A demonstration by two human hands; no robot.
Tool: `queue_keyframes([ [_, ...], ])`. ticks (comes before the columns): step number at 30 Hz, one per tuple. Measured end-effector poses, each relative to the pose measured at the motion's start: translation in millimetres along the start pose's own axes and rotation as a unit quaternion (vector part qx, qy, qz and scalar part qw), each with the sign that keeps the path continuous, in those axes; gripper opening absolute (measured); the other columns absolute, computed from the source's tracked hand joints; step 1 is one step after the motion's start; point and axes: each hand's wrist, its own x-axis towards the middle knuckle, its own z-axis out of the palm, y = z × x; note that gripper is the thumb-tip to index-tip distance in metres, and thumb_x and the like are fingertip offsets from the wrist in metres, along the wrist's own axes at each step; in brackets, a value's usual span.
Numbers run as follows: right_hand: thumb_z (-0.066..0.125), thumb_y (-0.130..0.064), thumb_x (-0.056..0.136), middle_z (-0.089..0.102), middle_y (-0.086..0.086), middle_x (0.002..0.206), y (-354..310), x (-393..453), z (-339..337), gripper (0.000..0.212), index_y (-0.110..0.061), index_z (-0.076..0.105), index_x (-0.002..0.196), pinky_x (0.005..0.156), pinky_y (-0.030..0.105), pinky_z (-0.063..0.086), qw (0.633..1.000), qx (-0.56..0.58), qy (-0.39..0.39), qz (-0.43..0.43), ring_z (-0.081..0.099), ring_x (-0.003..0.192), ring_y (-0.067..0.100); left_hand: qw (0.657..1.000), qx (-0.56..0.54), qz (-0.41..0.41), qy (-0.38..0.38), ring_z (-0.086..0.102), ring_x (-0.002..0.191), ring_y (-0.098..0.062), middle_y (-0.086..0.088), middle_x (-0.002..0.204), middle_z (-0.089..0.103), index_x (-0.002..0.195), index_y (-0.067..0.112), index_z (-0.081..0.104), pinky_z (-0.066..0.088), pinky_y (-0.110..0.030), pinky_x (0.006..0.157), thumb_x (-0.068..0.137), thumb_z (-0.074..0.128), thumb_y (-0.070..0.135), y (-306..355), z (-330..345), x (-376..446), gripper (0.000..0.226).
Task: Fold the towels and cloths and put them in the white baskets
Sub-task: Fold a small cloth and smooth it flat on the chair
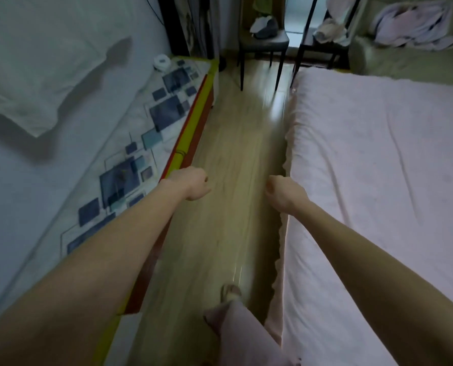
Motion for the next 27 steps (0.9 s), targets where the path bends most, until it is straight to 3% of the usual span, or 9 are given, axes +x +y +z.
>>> queue_keyframes([
  [3,0.045,-0.026,0.097,0.061,0.009,0.089,0.1,90.6,-20.3,0.021,-0.010,0.056,0.089,0.076,0.043,0.055,1.000,-0.005,0.014,0.001,0.063,0.083,0.029,1.000,0.004,0.016,0.012,0.058,0.107,-0.024,-0.008,0.122,0.061,0.131,0.012,0.055,0.046,-0.032,0.076,0.099,0.043,0.041,-17.0,-39.0,77.1,0.044],
  [9,0.046,-0.028,0.097,0.065,0.013,0.106,-0.1,272.2,-90.2,0.028,-0.007,0.059,0.112,0.083,0.046,0.055,1.000,-0.021,0.011,-0.009,0.063,0.094,0.031,1.000,-0.008,0.017,0.022,0.056,0.110,-0.024,-0.007,0.126,0.058,0.132,0.013,0.053,0.042,-0.030,0.073,0.100,0.040,0.041,-47.3,-138.9,229.9,0.044],
  [14,0.047,-0.026,0.097,0.064,0.013,0.112,-4.7,413.7,-163.1,0.029,-0.007,0.058,0.115,0.085,0.044,0.054,0.999,-0.038,0.017,-0.013,0.062,0.098,0.031,0.998,-0.021,0.025,0.050,0.057,0.105,-0.022,-0.005,0.118,0.061,0.123,0.016,0.058,0.039,-0.031,0.069,0.100,0.041,0.042,-81.3,-219.6,344.5,0.039],
  [19,0.046,-0.027,0.097,0.063,0.013,0.114,-2.4,558.9,-219.3,0.031,-0.007,0.058,0.118,0.086,0.042,0.053,0.998,-0.041,0.038,-0.003,0.061,0.102,0.031,0.997,-0.030,0.020,0.069,0.057,0.109,-0.025,-0.008,0.123,0.059,0.130,0.015,0.054,0.047,-0.039,0.088,0.099,0.042,0.042,-122.8,-291.1,486.8,0.043],
  [23,0.047,-0.026,0.096,0.063,0.012,0.114,11.4,665.8,-258.2,0.030,-0.008,0.059,0.116,0.087,0.044,0.053,0.998,-0.019,0.054,0.030,0.061,0.101,0.028,0.997,-0.002,0.057,0.058,0.055,0.112,-0.026,-0.007,0.128,0.057,0.130,0.013,0.053,0.046,-0.034,0.081,0.100,0.042,0.042,-139.9,-358.6,607.3,0.043],
  [27,0.048,-0.027,0.096,0.064,0.010,0.113,31.2,763.4,-309.4,0.029,-0.009,0.061,0.116,0.086,0.043,0.054,0.992,0.023,0.095,0.077,0.061,0.101,0.026,0.994,0.006,0.094,0.058,0.051,0.120,-0.027,-0.011,0.136,0.052,0.136,0.009,0.049,0.045,-0.033,0.093,0.102,0.040,0.037,-139.5,-442.9,717.5,0.045],
])
